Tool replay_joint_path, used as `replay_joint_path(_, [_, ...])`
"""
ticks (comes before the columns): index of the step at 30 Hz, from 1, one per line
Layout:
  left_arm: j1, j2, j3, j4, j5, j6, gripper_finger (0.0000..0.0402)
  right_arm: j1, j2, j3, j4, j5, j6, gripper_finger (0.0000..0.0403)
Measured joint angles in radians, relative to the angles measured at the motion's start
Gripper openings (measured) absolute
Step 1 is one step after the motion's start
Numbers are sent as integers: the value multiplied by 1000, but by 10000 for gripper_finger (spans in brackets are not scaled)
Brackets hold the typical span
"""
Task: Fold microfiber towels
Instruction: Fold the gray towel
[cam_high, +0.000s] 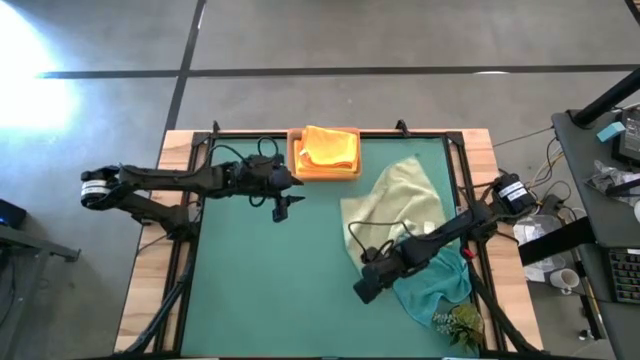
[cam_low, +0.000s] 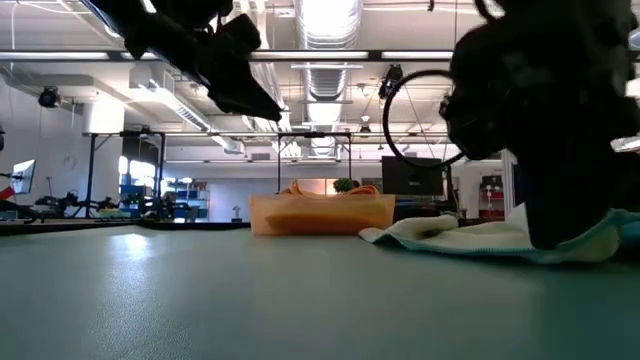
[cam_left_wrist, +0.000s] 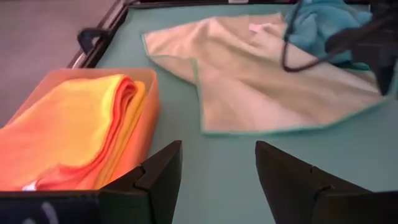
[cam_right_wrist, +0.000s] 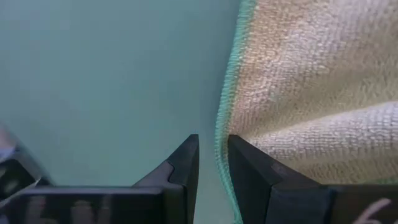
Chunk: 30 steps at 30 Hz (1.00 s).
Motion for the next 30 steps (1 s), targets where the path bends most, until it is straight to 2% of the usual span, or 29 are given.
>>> replay_joint_path(6, [-34, 121, 0, 155, 50, 110, 187, 45, -18, 0, 105, 12, -12, 77])
replay_joint_path(11, [-71, 239, 0, 243, 62, 172, 187, 60, -64, 0, 115, 88, -34, 77])
replay_joint_path(17, [-115, 371, 45, 246, 95, 211, 187, 66, -126, 9, 115, 125, -91, 77])
replay_joint_path(23, [-138, 472, 103, 248, 96, 380, 187, 66, -174, 11, 103, 176, -135, 77])
replay_joint_path(30, [-137, 582, 168, 247, 90, 592, 187, 66, -185, 11, 88, 178, -134, 77])
